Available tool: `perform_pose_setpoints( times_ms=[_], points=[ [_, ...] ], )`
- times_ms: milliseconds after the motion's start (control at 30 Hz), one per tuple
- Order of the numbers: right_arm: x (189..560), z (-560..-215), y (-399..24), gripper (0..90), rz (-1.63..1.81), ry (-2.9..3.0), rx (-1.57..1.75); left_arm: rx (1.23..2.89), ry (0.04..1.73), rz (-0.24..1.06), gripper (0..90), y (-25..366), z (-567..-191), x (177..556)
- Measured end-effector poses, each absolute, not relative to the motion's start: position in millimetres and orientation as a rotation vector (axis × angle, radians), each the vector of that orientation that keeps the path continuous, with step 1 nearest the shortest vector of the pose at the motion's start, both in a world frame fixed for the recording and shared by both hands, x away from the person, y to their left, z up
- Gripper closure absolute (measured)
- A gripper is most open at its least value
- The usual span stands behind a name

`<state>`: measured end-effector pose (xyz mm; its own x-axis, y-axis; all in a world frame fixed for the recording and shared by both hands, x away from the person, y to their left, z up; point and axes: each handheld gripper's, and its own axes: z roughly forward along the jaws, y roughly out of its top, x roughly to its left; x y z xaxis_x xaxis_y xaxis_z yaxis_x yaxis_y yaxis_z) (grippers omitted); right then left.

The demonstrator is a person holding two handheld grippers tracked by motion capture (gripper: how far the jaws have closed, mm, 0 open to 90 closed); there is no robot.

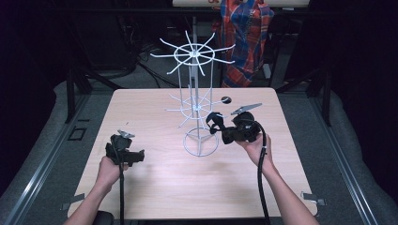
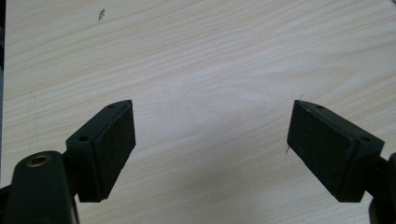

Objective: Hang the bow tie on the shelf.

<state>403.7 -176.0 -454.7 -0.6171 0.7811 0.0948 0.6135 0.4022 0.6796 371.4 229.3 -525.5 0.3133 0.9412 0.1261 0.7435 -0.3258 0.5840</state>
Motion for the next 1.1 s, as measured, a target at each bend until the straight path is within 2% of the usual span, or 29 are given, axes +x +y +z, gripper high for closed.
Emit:
perform_pose_setpoints(
  times_ms=[500, 1100],
  points=[
    [404.5, -462.6, -175.8, 69.9, 1.026, 2.444, 1.251, 2.166, 1.493, 0.633, 15.6, 229.2, -524.8, 370.9],
    [399.5, -459.3, -179.4, 52.1, 1.027, 2.454, 1.25, 2.166, 1.493, 0.638, 15.6, 229.1, -524.3, 370.4]
  ],
)
